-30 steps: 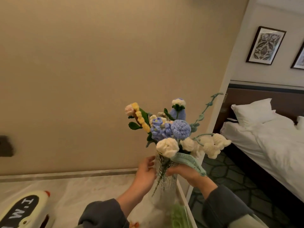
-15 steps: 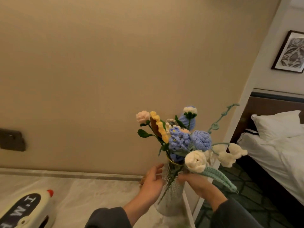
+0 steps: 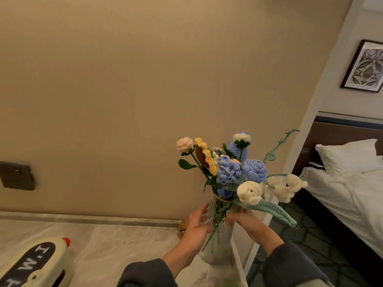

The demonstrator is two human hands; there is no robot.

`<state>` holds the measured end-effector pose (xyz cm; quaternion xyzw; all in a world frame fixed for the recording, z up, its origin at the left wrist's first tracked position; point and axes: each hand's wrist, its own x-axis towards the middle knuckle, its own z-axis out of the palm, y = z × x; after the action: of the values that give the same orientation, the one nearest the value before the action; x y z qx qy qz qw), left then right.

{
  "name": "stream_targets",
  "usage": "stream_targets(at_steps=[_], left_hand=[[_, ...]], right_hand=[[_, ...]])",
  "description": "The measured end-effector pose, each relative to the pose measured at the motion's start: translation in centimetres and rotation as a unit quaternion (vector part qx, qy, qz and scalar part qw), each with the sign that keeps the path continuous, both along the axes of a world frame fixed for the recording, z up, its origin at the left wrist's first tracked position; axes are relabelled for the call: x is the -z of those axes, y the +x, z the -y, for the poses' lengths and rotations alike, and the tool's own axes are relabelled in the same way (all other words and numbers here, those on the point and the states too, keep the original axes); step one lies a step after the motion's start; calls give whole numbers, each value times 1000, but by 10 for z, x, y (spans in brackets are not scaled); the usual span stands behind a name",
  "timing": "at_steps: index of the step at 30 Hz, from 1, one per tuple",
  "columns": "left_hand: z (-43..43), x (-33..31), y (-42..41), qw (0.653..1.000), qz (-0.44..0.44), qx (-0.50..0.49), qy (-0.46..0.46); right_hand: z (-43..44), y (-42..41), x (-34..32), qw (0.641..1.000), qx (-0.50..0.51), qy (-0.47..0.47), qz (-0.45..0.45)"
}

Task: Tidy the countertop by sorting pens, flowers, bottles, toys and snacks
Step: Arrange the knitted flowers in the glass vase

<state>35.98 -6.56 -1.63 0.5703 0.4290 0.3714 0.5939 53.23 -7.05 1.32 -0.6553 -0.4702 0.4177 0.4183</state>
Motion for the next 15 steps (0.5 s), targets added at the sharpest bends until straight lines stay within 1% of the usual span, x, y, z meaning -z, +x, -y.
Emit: stream_targets(at_steps=[3, 6, 9, 10, 12, 14, 15], left_hand=[[1, 1, 2, 1000, 9, -1, 2], [2, 1, 1, 1000, 14, 0, 2], [3, 0, -4, 1000, -2, 25, 7], [3, -1, -8, 999, -9, 36, 6], [2, -2, -17, 999, -13, 48, 5], [0, -2, -30, 999, -12, 34, -5], [-1, -1, -38, 1000, -8, 18, -15]], right_hand=[[4, -7, -1, 998, 33, 21, 39], [12, -22, -7, 996, 44, 35, 74], [21, -37, -11, 990, 75, 72, 91], [24, -40, -9, 987, 98, 96, 90], [32, -46, 2, 971, 175, 131, 95], [43, -54, 11, 952, 246, 158, 91], [48, -60, 13, 947, 257, 176, 82]])
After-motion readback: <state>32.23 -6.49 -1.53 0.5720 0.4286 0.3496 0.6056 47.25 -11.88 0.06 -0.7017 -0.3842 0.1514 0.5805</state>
